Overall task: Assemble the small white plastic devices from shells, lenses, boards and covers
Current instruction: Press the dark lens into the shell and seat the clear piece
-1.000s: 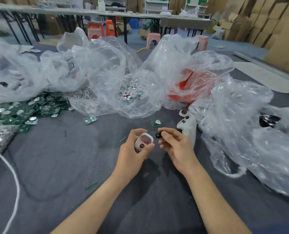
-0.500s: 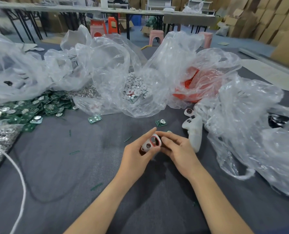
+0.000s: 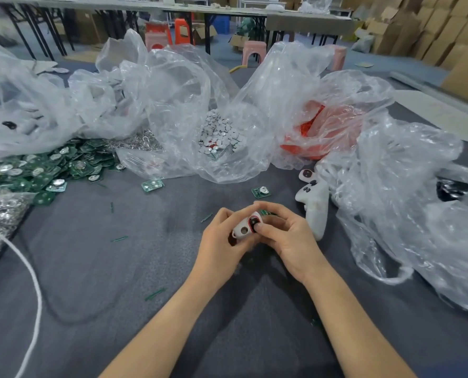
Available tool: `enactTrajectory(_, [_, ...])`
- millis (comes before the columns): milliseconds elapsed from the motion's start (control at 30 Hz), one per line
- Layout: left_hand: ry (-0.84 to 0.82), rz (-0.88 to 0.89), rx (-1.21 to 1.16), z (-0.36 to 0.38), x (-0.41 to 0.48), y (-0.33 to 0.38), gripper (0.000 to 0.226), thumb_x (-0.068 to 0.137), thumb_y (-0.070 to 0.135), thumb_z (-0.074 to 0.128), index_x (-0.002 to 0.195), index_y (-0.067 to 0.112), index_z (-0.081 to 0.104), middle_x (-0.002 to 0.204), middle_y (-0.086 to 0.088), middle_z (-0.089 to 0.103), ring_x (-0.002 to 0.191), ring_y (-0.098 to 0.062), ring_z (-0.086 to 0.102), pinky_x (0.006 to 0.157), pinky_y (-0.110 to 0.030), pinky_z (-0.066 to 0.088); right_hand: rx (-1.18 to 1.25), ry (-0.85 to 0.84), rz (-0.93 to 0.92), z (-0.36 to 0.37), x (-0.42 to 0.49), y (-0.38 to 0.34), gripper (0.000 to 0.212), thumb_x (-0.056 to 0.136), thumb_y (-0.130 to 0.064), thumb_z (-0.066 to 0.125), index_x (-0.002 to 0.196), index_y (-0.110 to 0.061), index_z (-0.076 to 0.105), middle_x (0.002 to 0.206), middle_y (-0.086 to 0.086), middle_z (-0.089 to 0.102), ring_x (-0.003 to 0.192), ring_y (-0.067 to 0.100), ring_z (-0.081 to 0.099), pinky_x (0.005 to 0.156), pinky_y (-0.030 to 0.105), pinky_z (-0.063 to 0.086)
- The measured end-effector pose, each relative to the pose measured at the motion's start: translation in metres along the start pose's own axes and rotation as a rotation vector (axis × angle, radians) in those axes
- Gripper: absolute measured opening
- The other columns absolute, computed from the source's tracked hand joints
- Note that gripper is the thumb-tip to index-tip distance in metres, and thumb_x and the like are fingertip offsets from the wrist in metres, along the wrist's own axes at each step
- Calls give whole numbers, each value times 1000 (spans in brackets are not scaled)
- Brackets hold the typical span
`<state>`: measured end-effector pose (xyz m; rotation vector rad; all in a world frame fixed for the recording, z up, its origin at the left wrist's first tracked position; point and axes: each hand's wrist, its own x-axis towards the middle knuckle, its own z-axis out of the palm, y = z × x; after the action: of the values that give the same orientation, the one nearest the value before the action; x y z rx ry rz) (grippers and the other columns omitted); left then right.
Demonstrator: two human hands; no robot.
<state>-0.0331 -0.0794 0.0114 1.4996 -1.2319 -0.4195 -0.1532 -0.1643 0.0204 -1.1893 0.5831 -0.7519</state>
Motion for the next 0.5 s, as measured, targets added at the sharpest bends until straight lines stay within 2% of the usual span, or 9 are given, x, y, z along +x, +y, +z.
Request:
enactTrajectory(100, [-15, 1, 9, -1, 0, 1, 53, 82, 11, 74, 118, 46, 56, 88, 1, 52, 79, -3, 52, 71, -8, 39, 2, -12, -8, -1, 0, 0, 39, 83, 8, 63, 106, -24, 70, 86, 10, 71, 88, 26, 70, 78, 32, 57])
enactTrajectory(333, [-36, 15, -8, -1, -1, 2, 51, 82, 15, 75, 120, 42, 55, 88, 1, 57, 78, -8, 55, 70, -14, 43, 34, -11, -23, -2, 1, 2, 42, 82, 7, 64, 110, -24, 69, 81, 6, 70, 86, 22, 69, 77, 30, 56])
enactTrajectory(433, [-49, -3, -59, 0, -2, 2, 52, 82, 15, 75, 122, 41, 55, 98, 2, 66, 87, -10, 61, 78, -23, 50, 56, -24, -17, -3, 0, 0, 42, 83, 9, 62, 112, -21, 67, 79, 5, 70, 82, 20, 69, 74, 28, 56])
enactTrajectory(500, [-64, -21, -110, 1, -2, 2, 53, 82, 12, 75, 123, 39, 56, 106, 10, 68, 97, -4, 63, 83, -21, 51, 57, -27, -17, -3, 1, 0, 42, 83, 11, 60, 112, -19, 66, 78, 5, 70, 81, 20, 69, 73, 27, 55])
